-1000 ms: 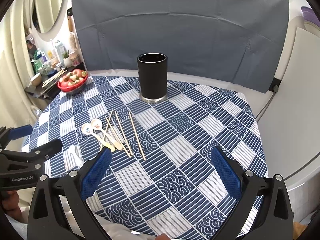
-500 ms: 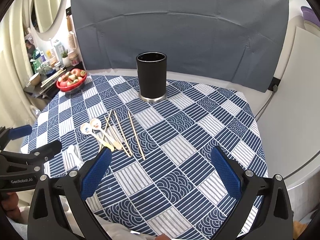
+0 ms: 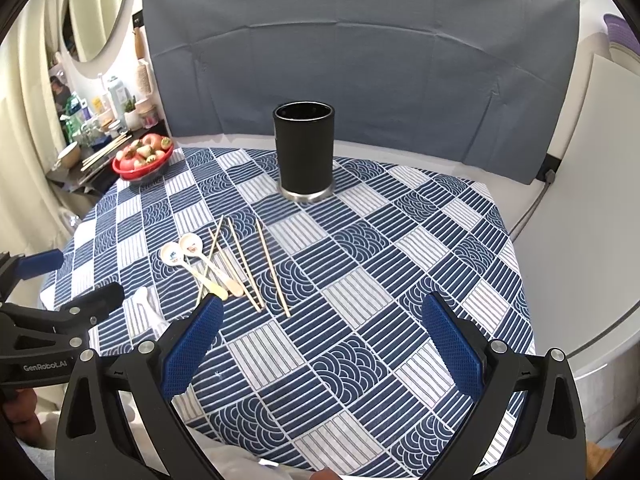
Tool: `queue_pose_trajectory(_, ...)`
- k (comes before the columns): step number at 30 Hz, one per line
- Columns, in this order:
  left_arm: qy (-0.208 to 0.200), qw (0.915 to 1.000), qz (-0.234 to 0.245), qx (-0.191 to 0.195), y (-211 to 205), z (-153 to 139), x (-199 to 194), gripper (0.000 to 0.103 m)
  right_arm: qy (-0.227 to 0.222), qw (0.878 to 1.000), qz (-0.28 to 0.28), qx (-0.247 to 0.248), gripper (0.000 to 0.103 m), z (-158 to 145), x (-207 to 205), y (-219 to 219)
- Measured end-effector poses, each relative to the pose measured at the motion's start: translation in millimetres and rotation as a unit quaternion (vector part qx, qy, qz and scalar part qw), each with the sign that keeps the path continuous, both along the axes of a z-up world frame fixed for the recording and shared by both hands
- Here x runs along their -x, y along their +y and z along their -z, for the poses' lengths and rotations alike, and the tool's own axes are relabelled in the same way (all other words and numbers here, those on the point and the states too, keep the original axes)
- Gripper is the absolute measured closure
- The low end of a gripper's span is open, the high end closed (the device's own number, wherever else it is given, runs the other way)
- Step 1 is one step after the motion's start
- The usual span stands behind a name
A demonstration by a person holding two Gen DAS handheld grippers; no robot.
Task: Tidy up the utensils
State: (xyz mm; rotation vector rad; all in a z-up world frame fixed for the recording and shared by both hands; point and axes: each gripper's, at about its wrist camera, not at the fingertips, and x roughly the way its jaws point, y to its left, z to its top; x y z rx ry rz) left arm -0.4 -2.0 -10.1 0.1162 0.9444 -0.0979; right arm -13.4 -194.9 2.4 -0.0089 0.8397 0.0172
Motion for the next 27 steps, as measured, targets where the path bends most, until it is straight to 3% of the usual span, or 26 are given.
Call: queue_pose_trajectory(27, 0.053, 0.9973, -0.038, 0.034, 25.7, 17.3, -15.7, 0.006, 0.022, 1.000, -0.017, 0.014, 0.008, 10.0, -14.3, 13.6)
